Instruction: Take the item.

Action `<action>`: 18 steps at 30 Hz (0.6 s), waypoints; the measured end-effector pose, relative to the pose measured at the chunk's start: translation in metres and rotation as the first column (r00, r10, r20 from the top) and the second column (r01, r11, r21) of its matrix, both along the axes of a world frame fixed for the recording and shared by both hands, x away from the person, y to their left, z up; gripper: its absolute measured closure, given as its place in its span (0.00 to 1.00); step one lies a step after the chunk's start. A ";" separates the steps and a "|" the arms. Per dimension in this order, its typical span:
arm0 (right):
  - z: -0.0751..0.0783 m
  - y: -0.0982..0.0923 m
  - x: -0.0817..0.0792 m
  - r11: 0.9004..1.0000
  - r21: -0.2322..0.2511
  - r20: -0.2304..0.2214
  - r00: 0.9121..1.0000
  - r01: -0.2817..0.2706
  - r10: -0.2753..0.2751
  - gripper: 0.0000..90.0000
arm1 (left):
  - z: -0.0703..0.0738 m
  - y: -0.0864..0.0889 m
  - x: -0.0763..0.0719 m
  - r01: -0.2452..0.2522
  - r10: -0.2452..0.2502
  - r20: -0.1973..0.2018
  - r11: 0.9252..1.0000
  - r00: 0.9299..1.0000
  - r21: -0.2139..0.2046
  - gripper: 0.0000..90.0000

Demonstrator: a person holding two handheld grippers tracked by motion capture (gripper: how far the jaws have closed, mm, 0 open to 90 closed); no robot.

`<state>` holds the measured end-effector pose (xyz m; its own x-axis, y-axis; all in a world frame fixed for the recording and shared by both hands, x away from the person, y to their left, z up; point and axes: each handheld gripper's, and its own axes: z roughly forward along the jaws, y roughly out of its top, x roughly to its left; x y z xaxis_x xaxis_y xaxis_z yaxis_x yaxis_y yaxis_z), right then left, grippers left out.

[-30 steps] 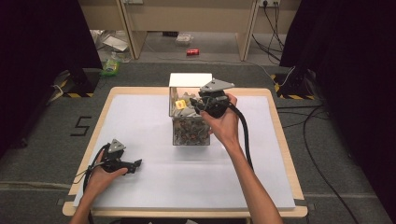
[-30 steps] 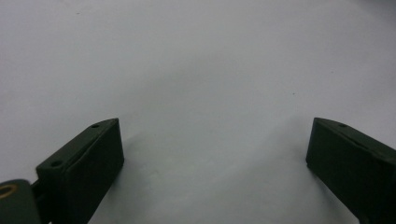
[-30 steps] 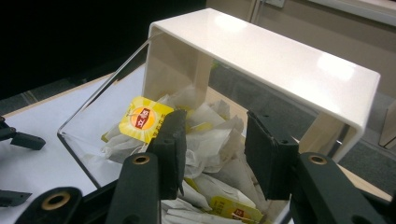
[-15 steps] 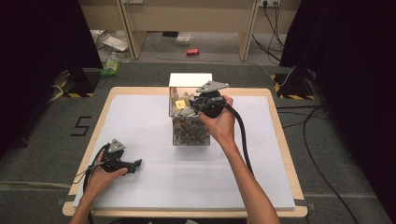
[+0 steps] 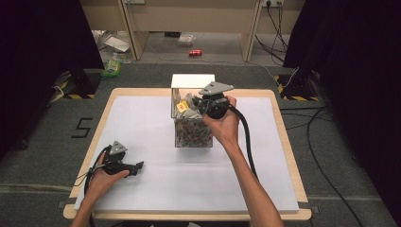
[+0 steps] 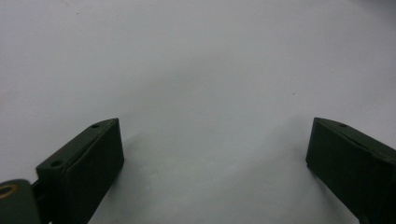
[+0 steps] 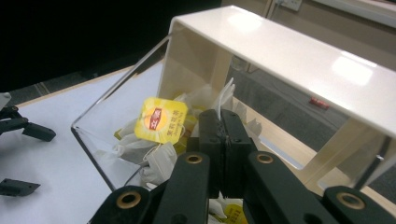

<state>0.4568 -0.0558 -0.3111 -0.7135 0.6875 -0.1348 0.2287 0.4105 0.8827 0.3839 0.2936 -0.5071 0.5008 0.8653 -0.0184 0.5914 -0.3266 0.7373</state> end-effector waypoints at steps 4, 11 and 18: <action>0.008 -0.003 -0.006 1.000 0.015 0.024 1.000 -0.008 0.008 1.00 | 0.000 0.000 0.000 0.000 0.000 0.000 1.000 1.000 0.000 0.04; 0.026 -0.007 -0.017 0.999 0.033 0.082 0.996 -0.024 0.021 1.00 | 0.000 0.000 0.000 0.000 0.000 0.000 1.000 1.000 0.000 0.04; 0.040 -0.010 -0.023 0.999 0.039 0.112 0.994 -0.023 0.019 1.00 | 0.000 0.000 0.000 0.000 0.000 0.000 1.000 1.000 0.000 0.04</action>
<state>0.4340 -0.0661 -0.2711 -0.7101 0.6789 -0.1868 0.1200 0.3780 0.9180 0.3839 0.2935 -0.5071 0.5008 0.8654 -0.0182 0.5912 -0.3266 0.7374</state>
